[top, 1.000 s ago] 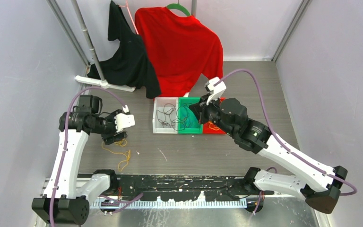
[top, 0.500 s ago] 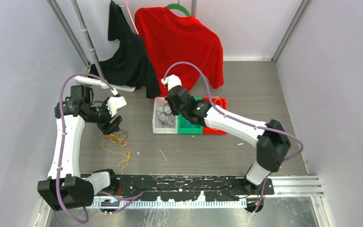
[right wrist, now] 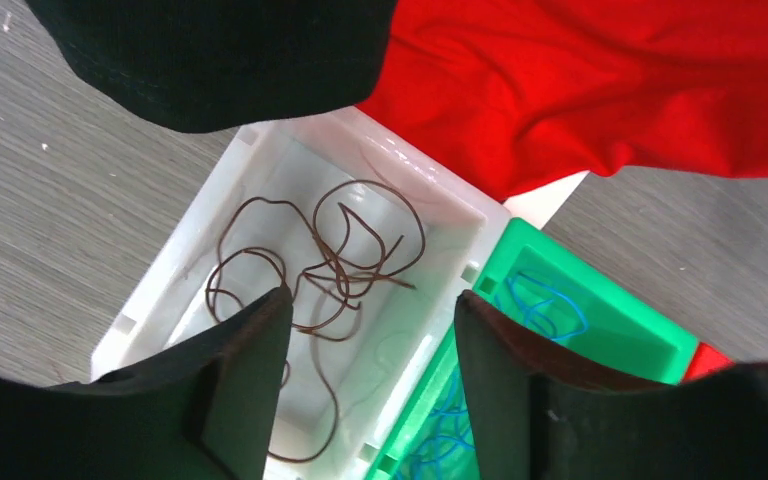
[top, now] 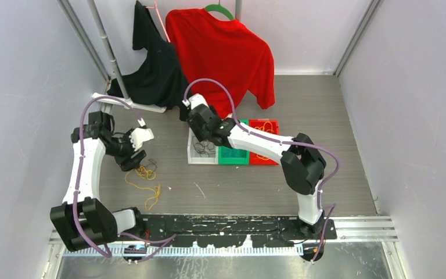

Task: Untangle the cables

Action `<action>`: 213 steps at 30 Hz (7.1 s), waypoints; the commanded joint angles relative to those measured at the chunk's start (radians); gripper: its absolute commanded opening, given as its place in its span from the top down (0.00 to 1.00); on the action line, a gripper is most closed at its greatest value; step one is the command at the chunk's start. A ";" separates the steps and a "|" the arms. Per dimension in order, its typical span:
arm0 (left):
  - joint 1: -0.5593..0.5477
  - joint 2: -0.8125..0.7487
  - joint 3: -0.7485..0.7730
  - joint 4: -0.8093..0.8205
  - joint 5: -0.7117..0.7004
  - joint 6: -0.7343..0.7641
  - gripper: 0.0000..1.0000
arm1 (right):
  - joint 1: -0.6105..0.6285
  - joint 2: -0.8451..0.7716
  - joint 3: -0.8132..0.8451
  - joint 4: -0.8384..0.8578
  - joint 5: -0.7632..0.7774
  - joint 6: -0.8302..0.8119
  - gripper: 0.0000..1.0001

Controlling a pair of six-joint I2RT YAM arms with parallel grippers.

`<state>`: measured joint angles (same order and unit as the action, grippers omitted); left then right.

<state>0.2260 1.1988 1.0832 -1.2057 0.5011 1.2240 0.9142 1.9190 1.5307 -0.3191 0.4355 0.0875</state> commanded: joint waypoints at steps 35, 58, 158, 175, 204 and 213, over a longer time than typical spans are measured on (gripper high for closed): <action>0.046 -0.018 0.014 -0.273 0.331 0.407 1.00 | 0.015 -0.274 -0.450 0.658 -0.723 0.407 0.28; -0.050 -0.133 0.097 -0.378 0.401 0.414 1.00 | 0.113 -0.211 -0.332 0.602 -0.770 0.336 0.44; -0.083 -0.113 -0.178 0.421 -0.172 -0.056 1.00 | 0.118 -0.907 -0.215 0.147 -0.328 0.163 0.99; -0.054 -0.073 -0.038 0.234 0.040 -0.089 1.00 | 0.072 -0.820 -0.170 0.055 -0.197 0.065 0.99; -0.095 -0.211 0.452 0.051 0.525 -0.366 1.00 | -0.075 -0.153 -0.048 0.145 -0.306 0.116 0.99; -0.096 -0.251 0.481 0.129 0.591 -0.482 1.00 | -0.077 -0.288 -0.135 0.225 -0.378 0.124 0.24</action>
<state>0.1326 0.9638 1.5177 -1.1522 1.0138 0.8150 0.8410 1.7760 1.4307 -0.2180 0.1055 0.2081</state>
